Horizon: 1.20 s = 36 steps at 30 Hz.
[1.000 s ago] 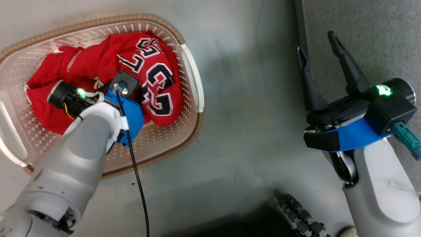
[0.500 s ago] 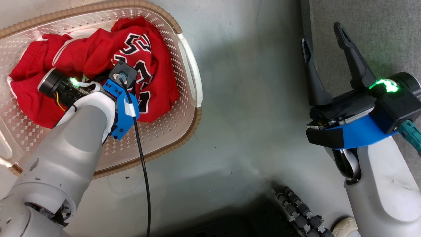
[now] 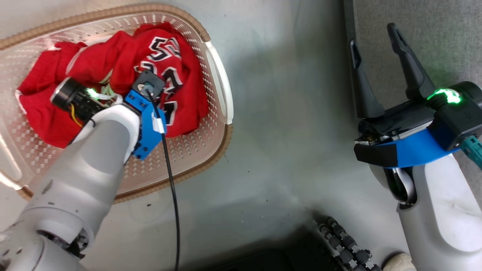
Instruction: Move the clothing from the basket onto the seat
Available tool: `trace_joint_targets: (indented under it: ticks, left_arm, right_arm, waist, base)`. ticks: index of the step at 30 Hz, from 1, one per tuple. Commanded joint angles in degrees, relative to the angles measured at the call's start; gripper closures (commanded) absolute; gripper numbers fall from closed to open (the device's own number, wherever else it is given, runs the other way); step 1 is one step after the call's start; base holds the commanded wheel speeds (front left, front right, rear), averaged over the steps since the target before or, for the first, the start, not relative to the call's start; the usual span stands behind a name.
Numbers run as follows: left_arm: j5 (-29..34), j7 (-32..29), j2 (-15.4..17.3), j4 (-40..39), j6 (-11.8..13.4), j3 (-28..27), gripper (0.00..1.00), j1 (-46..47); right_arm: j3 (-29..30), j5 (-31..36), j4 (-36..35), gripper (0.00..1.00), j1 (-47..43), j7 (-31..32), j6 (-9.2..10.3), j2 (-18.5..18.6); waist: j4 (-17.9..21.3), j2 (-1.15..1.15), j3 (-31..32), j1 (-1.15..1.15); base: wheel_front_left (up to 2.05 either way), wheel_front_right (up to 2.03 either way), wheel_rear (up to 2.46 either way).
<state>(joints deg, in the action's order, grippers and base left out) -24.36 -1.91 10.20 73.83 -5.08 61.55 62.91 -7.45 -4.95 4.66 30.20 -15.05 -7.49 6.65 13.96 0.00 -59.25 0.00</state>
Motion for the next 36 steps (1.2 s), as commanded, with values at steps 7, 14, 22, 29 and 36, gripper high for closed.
trace_joint_targets:
  ticks: [7, 14, 22, 29, 36]
  left_arm:
    - [-1.1, 4.6, -2.7, 0.0, -0.9, 0.2, 1.00, -1.7]
    - [-3.1, 10.9, -5.3, -0.4, -1.6, -0.5, 1.00, -4.1]
    - [-6.2, 16.3, -6.9, -2.6, -2.1, -1.6, 1.00, -9.2]
    - [-7.6, 17.2, -7.3, -8.8, -1.2, -4.0, 1.00, -13.1]
    - [-4.8, 17.2, -6.1, -19.5, 0.6, -7.7, 1.00, -17.3]
  right_arm:
    - [0.7, 0.7, 0.7, 0.00, -0.4, -0.2, -0.01, 1.0]
    - [1.3, 0.6, 1.8, 0.00, -2.0, -0.2, -0.01, 2.1]
    - [2.0, 0.8, 4.0, 0.00, -5.6, -0.2, -0.01, 3.0]
    - [2.4, 0.9, 5.5, 0.00, -9.0, -0.2, -0.01, 3.3]
    - [3.1, 1.0, 6.5, 0.00, -12.6, -0.2, -0.01, 3.4]
  waist:
    - [-2.4, 0.00, 4.8, 0.00]
    - [-5.1, 0.00, 11.2, 0.00]
    - [-8.5, 0.00, 21.2, 0.00]
    - [-10.8, 0.00, 29.0, 0.00]
    - [-13.0, 0.00, 35.5, 0.00]
  base:
    - [0.00, 0.00, 0.00]
    - [0.00, 0.00, 0.00]
    - [0.00, 0.00, 0.00]
    - [0.00, 0.00, 0.00]
    - [0.00, 0.00, 0.00]
